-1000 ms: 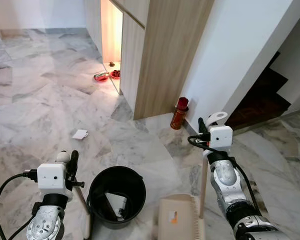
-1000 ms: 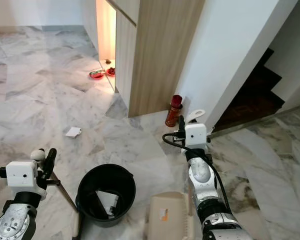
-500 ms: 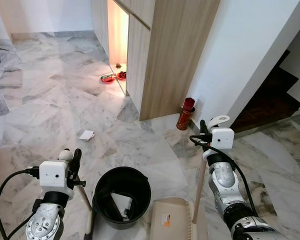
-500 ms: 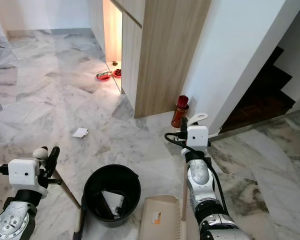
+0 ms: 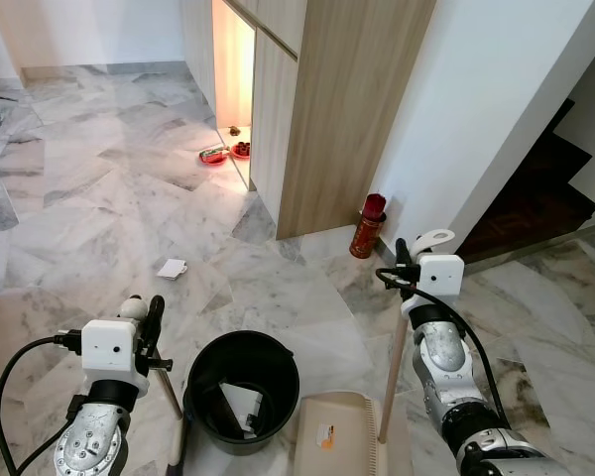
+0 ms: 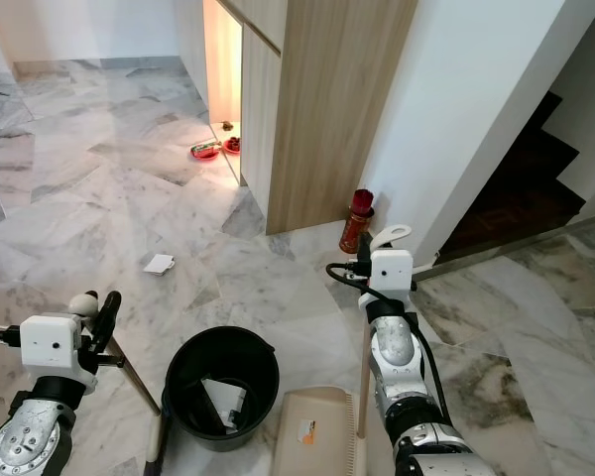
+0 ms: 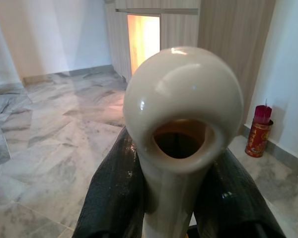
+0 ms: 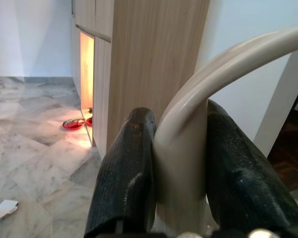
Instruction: Sweep floor
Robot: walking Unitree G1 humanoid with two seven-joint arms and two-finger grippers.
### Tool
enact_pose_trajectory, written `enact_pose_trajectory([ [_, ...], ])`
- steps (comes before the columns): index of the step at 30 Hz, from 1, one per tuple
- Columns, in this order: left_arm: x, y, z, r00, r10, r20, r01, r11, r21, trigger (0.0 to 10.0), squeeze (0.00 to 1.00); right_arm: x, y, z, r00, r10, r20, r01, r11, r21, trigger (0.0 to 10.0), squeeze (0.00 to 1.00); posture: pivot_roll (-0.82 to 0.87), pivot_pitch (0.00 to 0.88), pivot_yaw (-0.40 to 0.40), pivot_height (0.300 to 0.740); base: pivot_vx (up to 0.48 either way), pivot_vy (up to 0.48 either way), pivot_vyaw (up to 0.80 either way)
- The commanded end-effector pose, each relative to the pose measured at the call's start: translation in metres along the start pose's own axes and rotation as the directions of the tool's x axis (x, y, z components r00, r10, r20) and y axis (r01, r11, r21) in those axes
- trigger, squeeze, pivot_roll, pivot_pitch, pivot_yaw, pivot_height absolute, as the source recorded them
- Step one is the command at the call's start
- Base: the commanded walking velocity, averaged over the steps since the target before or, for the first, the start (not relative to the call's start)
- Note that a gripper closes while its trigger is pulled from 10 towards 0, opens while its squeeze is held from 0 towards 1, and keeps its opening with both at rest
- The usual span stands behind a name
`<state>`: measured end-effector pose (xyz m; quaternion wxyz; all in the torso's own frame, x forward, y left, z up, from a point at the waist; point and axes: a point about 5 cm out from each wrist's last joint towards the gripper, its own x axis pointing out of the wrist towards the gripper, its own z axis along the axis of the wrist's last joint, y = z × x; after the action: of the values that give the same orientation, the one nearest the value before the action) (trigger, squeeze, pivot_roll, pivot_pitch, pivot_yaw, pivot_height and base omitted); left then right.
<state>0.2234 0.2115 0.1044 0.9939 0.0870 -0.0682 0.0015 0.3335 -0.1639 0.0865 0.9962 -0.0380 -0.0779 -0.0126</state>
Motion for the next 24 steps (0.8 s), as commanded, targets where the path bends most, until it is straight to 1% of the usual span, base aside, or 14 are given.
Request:
enact_pose_trajectory([
  [1, 0.002, -0.0029, 0.005, 1.0, -0.013, 0.024, 0.013, 1.0, 0.009, 10.0, 0.0, 0.0056, -0.0056, 0.0077, 0.999, -0.013, 0.033, 0.014, 1.0, -0.001, 10.0, 0.0, 0.19, 0.0, -0.117, 0.74, 0.0, 0.0, 0.0],
  [10, 0.002, -0.0019, 0.0059, 1.0, -0.014, 0.028, 0.013, 1.0, 0.019, 10.0, 0.0, 0.005, 0.0, 0.0067, 1.0, -0.003, 0.029, 0.002, 1.0, 0.011, 10.0, 0.0, 0.19, 0.0, -0.116, 0.74, 0.0, 0.0, 0.0],
  [14, 0.0025, -0.0013, 0.0065, 0.999, -0.012, 0.03, 0.012, 1.0, 0.024, 10.0, 0.0, 0.0055, 0.0001, 0.0071, 1.0, -0.002, 0.029, 0.002, 1.0, 0.016, 10.0, 0.0, 0.2, 0.0, -0.118, 0.74, 0.0, 0.0, 0.0],
  [16, 0.0027, -0.0016, 0.0068, 0.999, -0.013, 0.03, 0.012, 1.0, 0.027, 10.0, 0.0, 0.0058, -0.0003, 0.0067, 1.0, -0.003, 0.024, 0.003, 1.0, 0.001, 10.0, 0.0, 0.2, 0.0, -0.12, 0.74, 0.0, 0.0, 0.0],
  [22, 0.0042, -0.0009, 0.0082, 0.999, -0.009, 0.034, 0.008, 1.0, 0.029, 10.0, 0.0, 0.0076, 0.0003, 0.0074, 1.0, -0.006, 0.02, 0.005, 1.0, 0.009, 10.0, 0.0, 0.2, 0.0, -0.121, 0.74, 0.0, 0.0, 0.0],
  [24, 0.0044, -0.0007, 0.0087, 0.999, -0.009, 0.035, 0.008, 1.0, 0.029, 10.0, 0.0, 0.008, 0.0011, 0.0081, 1.0, -0.006, 0.023, 0.006, 1.0, 0.013, 10.0, 0.0, 0.2, 0.001, -0.121, 0.74, -0.259, 0.0, 0.0],
])
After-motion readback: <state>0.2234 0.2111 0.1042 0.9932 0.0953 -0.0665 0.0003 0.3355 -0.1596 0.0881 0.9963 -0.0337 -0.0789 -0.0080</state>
